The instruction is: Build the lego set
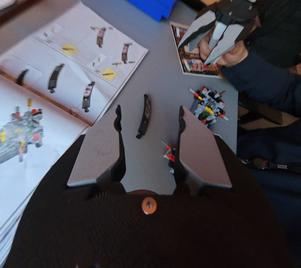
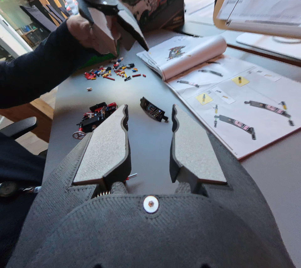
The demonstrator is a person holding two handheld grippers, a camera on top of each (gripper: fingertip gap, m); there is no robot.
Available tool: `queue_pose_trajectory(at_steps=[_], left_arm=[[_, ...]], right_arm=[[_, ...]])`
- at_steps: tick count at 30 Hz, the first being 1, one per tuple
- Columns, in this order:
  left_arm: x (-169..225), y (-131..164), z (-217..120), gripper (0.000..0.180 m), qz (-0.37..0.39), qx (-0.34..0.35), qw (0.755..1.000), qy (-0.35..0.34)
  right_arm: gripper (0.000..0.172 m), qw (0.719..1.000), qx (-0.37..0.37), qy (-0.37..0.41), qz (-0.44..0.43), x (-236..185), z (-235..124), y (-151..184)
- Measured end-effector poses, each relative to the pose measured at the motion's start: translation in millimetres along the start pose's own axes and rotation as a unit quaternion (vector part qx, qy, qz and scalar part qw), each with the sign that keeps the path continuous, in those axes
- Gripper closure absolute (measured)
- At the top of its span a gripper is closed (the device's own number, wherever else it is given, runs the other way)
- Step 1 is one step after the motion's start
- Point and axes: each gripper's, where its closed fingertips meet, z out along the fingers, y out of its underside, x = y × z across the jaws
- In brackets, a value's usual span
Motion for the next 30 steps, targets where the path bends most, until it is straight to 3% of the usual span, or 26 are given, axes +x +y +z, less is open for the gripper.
queue_pose_trajectory(at_steps=[4,9,11,15,18,20,22,23,25,27,30], left_arm=[[12,-2,-26,0.104,-0.002,0.086,0.996,-0.029],[16,9,-28,0.101,0.002,0.156,0.987,-0.040],[29,0,-34,0.099,0.002,0.206,0.979,0.002],[52,-37,-76,0.104,-0.015,0.335,0.935,0.118],[48,-43,-91,0.108,-0.001,0.358,0.926,0.115],[47,-32,-91,0.109,0.001,0.330,0.940,0.089],[66,-4,-86,0.117,0.024,0.254,0.963,0.089],[74,19,-81,0.123,0.041,0.192,0.978,0.070],[70,88,-76,0.115,0.058,0.016,0.998,-0.035],[72,167,-88,0.113,0.038,-0.158,0.979,-0.125],[90,232,-97,0.126,-0.018,-0.240,0.949,-0.201]], right_arm=[[0.120,0.996,0.075,0.026,-0.029,10,-20,-20],[0.116,0.987,0.144,0.055,-0.035,29,-36,-30],[0.115,0.984,0.159,0.068,-0.034,36,-40,-28],[0.117,0.978,0.192,0.080,-0.023,42,-54,-30],[0.119,0.975,0.203,0.090,-0.016,46,-60,-29],[0.119,0.975,0.203,0.091,-0.014,45,-60,-27],[0.119,0.976,0.196,0.092,-0.016,44,-56,-25],[0.119,0.978,0.190,0.089,-0.018,42,-54,-23],[0.119,0.980,0.179,0.082,-0.021,39,-47,-20],[0.119,0.983,0.170,0.071,-0.022,35,-41,-18],[0.119,0.985,0.157,0.059,-0.028,29,-33,-16]])
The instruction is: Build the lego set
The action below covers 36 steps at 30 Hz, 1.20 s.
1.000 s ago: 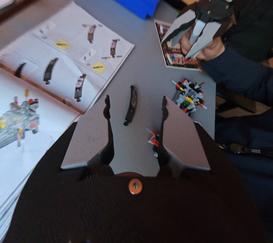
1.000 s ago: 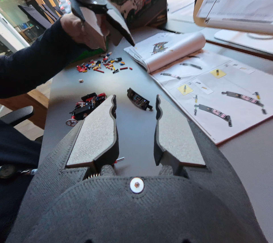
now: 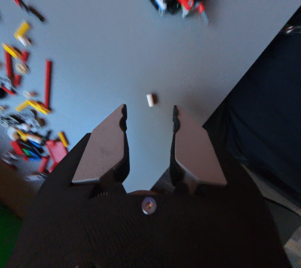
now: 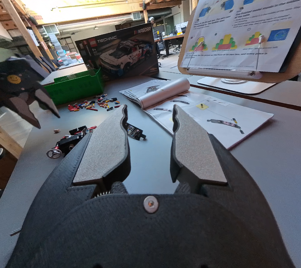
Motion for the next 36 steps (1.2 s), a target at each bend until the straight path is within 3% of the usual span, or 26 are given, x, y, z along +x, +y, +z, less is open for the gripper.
queue_pose_trajectory(at_steps=[2,4,6,7,11,16,18,20,26,31,36], left_arm=[[7,16,15,0.127,-0.038,-0.004,0.999,-0.019],[5,8,27,0.131,-0.065,0.038,0.997,-0.034],[0,-1,32,0.166,-0.086,0.063,0.994,-0.036],[0,-4,34,0.175,-0.079,0.073,0.994,-0.035],[-18,-9,35,0.175,-0.063,0.092,0.992,-0.067],[-126,-15,29,0.175,-0.054,0.087,0.973,-0.206],[-150,-21,30,0.175,-0.073,0.083,0.974,-0.196],[-151,-23,32,0.175,-0.094,0.081,0.978,-0.168],[-151,-19,29,0.173,-0.102,0.113,0.972,-0.177],[-153,-17,20,0.135,-0.106,0.109,0.969,-0.196],[-147,-57,-19,0.127,-0.078,0.175,0.954,-0.229]], right_arm=[[0.119,1.000,-0.005,-0.003,-0.011,-4,2,1],[0.120,1.000,-0.011,0.001,-0.023,-5,3,2],[0.122,0.999,-0.015,0.011,-0.033,-3,1,3],[0.123,0.999,-0.016,0.017,-0.036,-2,-1,4],[0.126,0.999,0.002,0.031,-0.031,5,-9,-3],[0.127,1.000,0.010,0.019,-0.013,3,-9,-5],[0.128,1.000,-0.001,0.021,-0.020,2,-6,0],[0.128,0.999,-0.015,0.025,-0.029,1,-5,6],[0.128,0.999,-0.024,0.018,-0.027,-1,-1,10],[0.128,0.999,-0.026,0.021,-0.027,-1,-2,10],[0.129,0.999,-0.021,0.021,-0.021,0,-2,8]])
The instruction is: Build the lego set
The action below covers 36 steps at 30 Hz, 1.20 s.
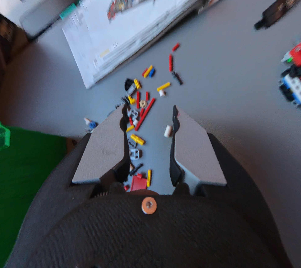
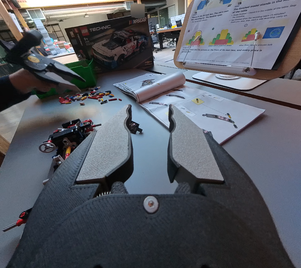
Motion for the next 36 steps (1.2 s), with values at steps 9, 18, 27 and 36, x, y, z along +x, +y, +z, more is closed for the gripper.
queue_pose_trajectory(at_steps=[9,18,27,36], left_arm=[[66,-123,12,0.127,-0.025,0.188,0.977,0.100],[65,38,-23,0.138,0.057,-0.095,0.989,0.101],[80,59,-1,0.164,0.022,-0.090,0.982,0.164],[99,38,11,0.180,0.022,-0.003,0.983,0.184]], right_arm=[[0.129,1.000,-0.019,-0.011,0.003,-5,8,7],[0.129,0.994,-0.008,-0.051,0.093,-2,15,8],[0.132,0.996,-0.002,-0.028,0.083,3,5,6],[0.134,0.993,-0.069,-0.101,-0.002,-44,23,20]])
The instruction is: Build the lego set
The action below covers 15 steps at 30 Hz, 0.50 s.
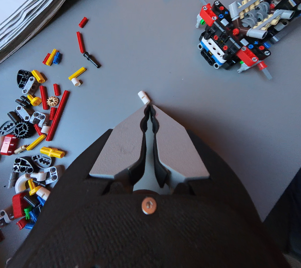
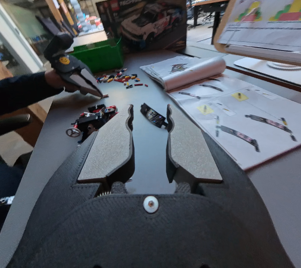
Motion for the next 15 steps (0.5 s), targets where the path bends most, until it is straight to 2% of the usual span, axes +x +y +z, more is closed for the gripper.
queue_pose_trajectory(at_steps=[2,4,7,10,11,12,15], left_arm=[[-2,0,-1,0.177,-0.011,-0.006,1.000,-0.007],[-2,2,-3,0.155,-0.019,-0.015,1.000,-0.012],[8,-7,-3,0.141,-0.042,-0.008,0.999,-0.002],[14,-15,8,0.146,-0.079,-0.007,0.997,-0.002],[12,-16,14,0.156,-0.082,-0.009,0.997,-0.015],[7,-17,16,0.173,-0.075,-0.007,0.997,-0.033],[5,-18,17,0.175,-0.055,-0.008,0.997,-0.046]], right_arm=[[0.134,0.999,-0.029,-0.005,-0.029,-12,12,8],[0.134,0.997,-0.055,-0.002,-0.053,-19,20,18],[0.136,0.995,-0.078,0.000,-0.061,-21,26,28],[0.137,0.996,-0.074,0.001,-0.052,-19,23,28],[0.138,0.997,-0.069,0.001,-0.046,-17,22,27],[0.138,0.997,-0.065,0.001,-0.040,-16,20,26],[0.139,0.998,-0.055,0.007,-0.029,-10,13,24]])
